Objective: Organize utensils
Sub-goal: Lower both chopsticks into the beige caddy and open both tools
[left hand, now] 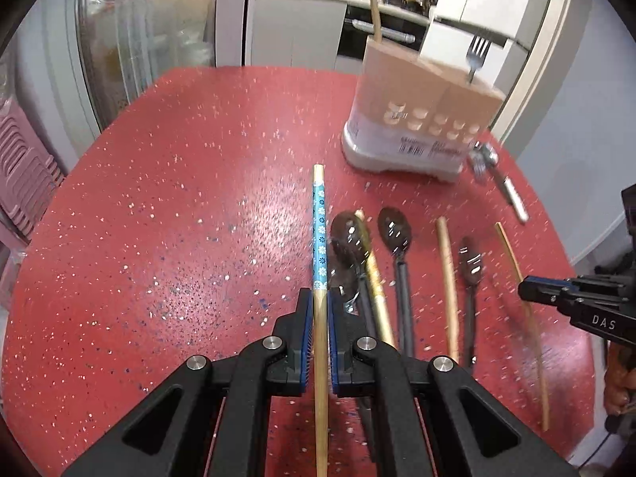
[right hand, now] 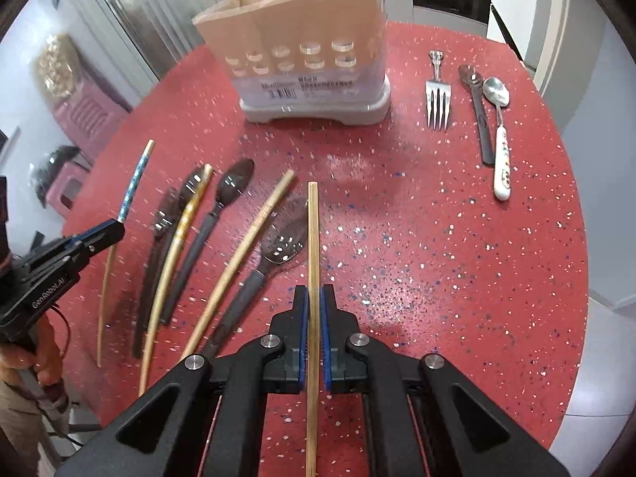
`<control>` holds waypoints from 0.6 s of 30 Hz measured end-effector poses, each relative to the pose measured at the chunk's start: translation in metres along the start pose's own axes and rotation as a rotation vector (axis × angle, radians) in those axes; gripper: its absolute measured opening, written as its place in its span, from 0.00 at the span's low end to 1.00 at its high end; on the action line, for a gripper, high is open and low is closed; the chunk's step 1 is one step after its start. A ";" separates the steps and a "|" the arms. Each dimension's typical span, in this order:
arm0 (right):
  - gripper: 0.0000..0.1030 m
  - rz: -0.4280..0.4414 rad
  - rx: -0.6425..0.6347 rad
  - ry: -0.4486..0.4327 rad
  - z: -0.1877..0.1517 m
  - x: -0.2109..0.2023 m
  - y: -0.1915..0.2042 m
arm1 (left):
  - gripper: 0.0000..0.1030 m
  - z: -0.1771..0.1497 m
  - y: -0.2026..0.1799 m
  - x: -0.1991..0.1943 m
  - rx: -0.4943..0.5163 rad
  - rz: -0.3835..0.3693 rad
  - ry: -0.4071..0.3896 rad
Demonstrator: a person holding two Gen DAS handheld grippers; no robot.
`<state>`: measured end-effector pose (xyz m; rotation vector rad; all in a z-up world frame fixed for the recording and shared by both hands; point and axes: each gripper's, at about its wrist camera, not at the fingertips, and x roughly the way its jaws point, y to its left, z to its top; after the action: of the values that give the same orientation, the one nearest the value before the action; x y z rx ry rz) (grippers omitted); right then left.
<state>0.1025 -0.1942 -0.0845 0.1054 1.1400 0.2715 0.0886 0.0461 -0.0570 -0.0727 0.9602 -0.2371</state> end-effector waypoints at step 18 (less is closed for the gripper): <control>0.06 0.145 0.020 -0.274 0.040 -0.102 0.002 | 0.31 0.067 -0.021 -0.082 -0.061 -0.120 -0.278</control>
<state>0.0993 -0.2173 0.0227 0.2364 0.8640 0.3624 0.0950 0.0420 0.0506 -0.2141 0.6872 -0.2994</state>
